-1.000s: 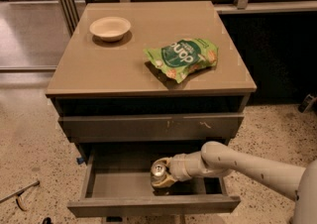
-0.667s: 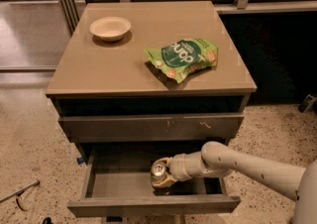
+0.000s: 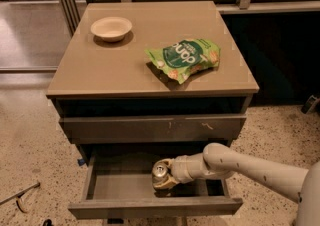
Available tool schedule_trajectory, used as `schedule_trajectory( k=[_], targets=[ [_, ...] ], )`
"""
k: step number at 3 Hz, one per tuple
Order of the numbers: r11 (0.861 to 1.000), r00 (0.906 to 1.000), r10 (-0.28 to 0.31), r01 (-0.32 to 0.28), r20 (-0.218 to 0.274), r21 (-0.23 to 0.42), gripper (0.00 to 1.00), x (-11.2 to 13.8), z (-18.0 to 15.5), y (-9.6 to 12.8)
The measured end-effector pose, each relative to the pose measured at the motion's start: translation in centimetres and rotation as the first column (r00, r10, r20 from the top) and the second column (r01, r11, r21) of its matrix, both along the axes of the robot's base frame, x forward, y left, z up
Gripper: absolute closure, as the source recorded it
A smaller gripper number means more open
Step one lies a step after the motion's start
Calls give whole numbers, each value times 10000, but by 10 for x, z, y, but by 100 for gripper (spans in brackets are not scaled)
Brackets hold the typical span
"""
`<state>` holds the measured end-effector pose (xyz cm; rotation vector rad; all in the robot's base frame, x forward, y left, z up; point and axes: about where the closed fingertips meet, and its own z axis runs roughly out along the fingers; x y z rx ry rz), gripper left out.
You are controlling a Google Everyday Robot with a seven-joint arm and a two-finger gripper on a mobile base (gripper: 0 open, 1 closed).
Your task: Place 7up can into middle drawer
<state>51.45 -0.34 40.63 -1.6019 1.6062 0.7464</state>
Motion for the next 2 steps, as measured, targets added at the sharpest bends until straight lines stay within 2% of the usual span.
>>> schedule_trajectory(
  k=[1,2],
  targets=[
    [10000,10000,2,-2,-1,1,0,0,0,0],
    [10000,10000,2,-2,-1,1,0,0,0,0]
  ],
)
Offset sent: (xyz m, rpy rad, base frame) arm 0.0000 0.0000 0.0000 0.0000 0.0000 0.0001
